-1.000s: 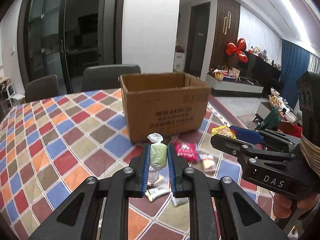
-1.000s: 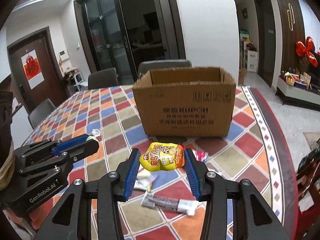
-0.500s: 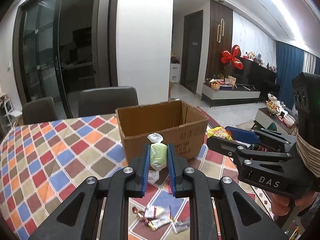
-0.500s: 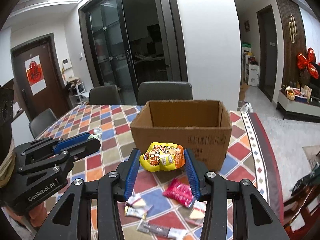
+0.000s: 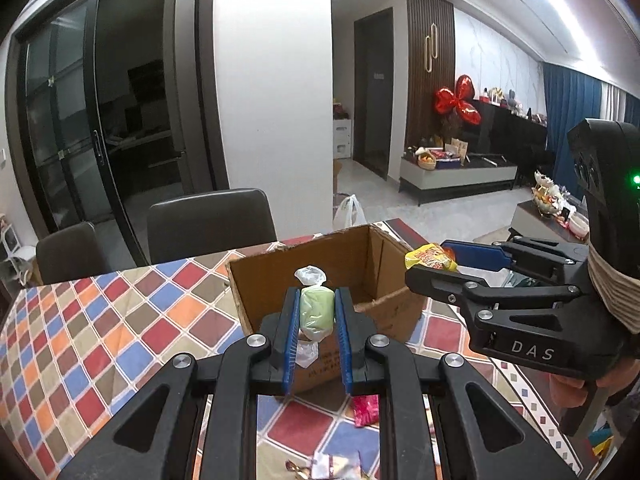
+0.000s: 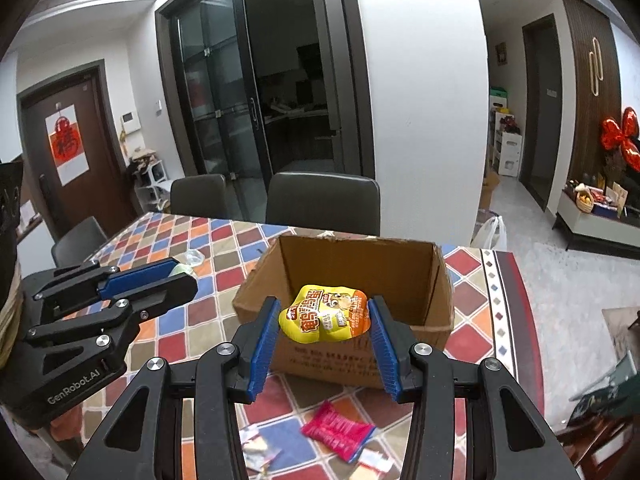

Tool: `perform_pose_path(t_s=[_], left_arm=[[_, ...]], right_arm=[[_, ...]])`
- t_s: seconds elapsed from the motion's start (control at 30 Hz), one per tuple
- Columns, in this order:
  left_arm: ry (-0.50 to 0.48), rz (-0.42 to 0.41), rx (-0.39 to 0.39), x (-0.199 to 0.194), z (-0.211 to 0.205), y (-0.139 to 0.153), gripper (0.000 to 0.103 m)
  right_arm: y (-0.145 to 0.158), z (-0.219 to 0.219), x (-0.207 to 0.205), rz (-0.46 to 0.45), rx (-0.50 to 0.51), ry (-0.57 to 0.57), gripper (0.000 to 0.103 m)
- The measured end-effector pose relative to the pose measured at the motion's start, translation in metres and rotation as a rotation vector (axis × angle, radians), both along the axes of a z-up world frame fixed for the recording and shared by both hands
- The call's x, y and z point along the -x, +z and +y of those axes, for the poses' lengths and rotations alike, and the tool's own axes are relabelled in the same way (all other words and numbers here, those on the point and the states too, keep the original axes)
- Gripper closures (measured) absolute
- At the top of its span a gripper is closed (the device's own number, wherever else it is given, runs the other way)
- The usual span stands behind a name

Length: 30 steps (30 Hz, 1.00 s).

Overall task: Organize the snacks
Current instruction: 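Carry the yellow bag and green candy into the box and release both, then withdraw both open tools from the box back toward the remaining snacks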

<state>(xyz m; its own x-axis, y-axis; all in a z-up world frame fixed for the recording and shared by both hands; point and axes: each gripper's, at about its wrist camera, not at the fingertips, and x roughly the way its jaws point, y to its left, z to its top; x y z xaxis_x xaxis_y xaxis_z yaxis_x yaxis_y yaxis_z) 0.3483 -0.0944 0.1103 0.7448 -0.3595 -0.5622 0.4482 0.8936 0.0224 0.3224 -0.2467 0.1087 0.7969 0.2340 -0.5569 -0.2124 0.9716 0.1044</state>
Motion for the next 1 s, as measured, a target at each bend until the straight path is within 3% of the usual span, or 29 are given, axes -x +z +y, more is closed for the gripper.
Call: perform_pose_path(t_s=[0.43,0.67,0.7,0.77,0.87,1.0], left_arm=[[-0.012,0.165,-0.019,-0.072,-0.016,-0.01,0.085],[0.001,0.23,-0.048,-0.094,-0.029,-0.026,0.084],[0.009,0.244,-0.04,-0.097,-0.029,-0.029,0.083],[0.021,0.263,-0.035,-0.102,-0.029,-0.03,0.059],[0.045,0.257,-0.027,-0.1,-0.024,-0.032,0.056],[0.066,0.251,-0.007,-0.09,-0.015,-0.031,0.055]], right_arm=[[-0.006,-0.012,-0.065,0.116,0.011,-0.039,0.057],[-0.024,-0.018,-0.093,0.21,0.031,-0.09,0.057],[-0.027,-0.019,-0.095,0.218,0.035,-0.094,0.057],[-0.031,-0.02,-0.097,0.227,0.043,-0.104,0.056],[-0.035,-0.02,-0.098,0.236,0.084,-0.131,0.045],[-0.035,-0.024,-0.09,0.229,0.076,-0.15,0.045]])
